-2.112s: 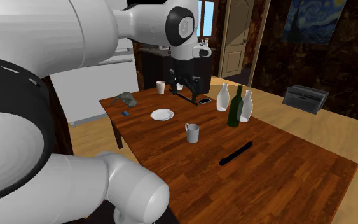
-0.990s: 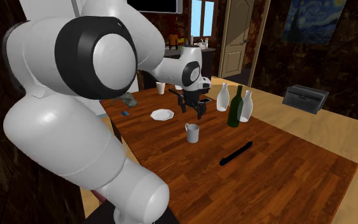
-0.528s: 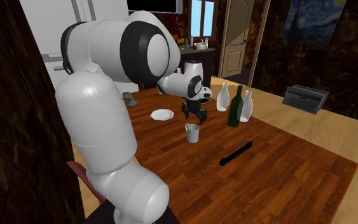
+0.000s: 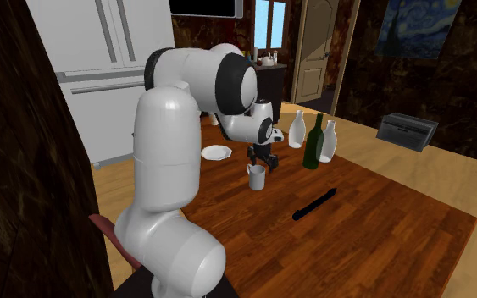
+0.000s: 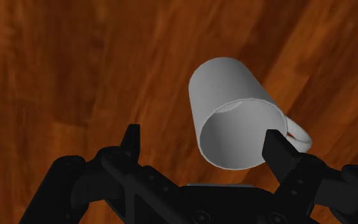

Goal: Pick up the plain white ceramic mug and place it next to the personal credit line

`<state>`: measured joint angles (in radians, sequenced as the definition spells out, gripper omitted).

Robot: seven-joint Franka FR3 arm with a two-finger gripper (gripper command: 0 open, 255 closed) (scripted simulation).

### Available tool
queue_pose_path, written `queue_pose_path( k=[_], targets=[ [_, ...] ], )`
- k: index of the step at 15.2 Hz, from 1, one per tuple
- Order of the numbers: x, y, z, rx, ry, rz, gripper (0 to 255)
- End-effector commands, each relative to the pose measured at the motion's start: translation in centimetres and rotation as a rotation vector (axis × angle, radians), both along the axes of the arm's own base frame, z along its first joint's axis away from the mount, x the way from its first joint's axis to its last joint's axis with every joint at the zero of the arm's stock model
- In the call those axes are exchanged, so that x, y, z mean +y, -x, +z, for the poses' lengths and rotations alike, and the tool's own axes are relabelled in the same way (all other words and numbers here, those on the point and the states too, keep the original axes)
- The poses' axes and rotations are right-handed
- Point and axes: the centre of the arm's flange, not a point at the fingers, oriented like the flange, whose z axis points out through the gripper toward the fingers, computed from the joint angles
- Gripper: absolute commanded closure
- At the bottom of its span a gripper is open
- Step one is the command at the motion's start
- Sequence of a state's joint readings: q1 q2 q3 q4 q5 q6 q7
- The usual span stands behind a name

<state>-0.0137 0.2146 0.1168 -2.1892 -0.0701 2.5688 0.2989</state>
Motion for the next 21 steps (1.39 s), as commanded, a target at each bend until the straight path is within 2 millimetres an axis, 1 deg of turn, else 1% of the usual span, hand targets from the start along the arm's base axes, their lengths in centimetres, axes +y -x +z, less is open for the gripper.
queue_pose_path(
  k=[1, 2, 8, 9, 17, 18, 21],
  targets=[
    [0.2, -1.6, -2.1, -0.003, 0.002, -0.003, 0],
    [0.3, -2.0, -2.5, -0.003, 0.003, -0.004, 0],
    [0.3, -2.5, -5.6, -0.003, 0.003, -0.004, 0],
    [0.3, -2.6, -6.4, -0.003, 0.003, -0.004, 0],
    [0.3, -2.6, -6.4, -0.003, 0.003, -0.004, 0],
    [0.3, -2.6, -6.4, -0.003, 0.003, -0.004, 255],
    [0.3, -2.6, -6.4, -0.003, 0.003, -0.004, 255]
  ],
)
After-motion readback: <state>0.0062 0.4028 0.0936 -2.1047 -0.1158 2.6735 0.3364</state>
